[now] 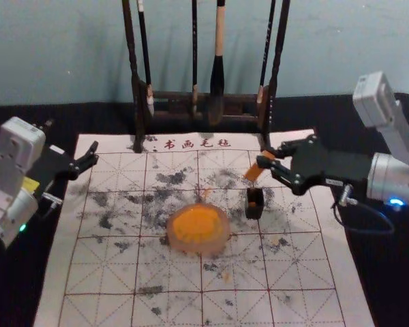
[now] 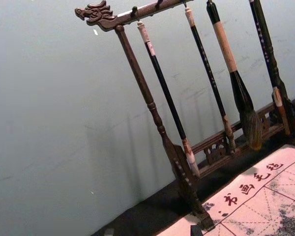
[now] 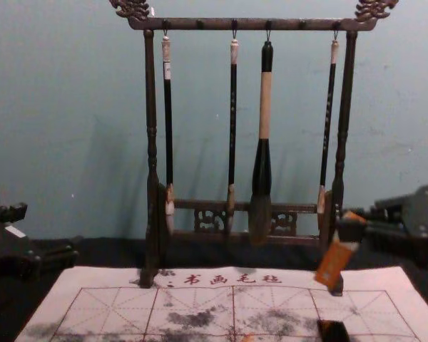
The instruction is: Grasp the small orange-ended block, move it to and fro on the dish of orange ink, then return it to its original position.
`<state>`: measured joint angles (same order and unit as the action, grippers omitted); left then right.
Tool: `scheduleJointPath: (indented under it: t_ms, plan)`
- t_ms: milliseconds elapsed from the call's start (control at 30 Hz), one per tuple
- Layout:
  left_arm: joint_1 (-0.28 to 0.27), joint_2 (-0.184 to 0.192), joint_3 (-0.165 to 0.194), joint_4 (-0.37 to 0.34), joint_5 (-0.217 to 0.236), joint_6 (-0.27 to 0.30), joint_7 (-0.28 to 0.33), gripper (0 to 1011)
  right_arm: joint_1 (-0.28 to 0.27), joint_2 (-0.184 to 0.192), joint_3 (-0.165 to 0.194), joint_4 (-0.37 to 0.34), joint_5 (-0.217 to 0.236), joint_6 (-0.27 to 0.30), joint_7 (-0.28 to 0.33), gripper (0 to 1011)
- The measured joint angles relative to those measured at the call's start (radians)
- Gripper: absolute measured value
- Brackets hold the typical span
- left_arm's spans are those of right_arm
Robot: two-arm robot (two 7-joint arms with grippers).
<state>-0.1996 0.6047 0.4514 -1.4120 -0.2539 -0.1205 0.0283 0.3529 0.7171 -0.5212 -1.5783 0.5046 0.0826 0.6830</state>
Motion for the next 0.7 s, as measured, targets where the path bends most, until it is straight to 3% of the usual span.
scheduleJointPath:
  t_ms: [300, 700]
  plan:
    - [0.0, 0.0, 0.0, 0.0, 0.0, 0.0, 0.0, 1001, -0.027, 0.017, -0.003, 0.004, -0.027, 0.017, -0.012, 144]
    - [0.0, 0.0, 0.0, 0.0, 0.0, 0.0, 0.0, 1001, -0.033, -0.012, -0.009, 0.025, -0.067, 0.036, -0.045, 143]
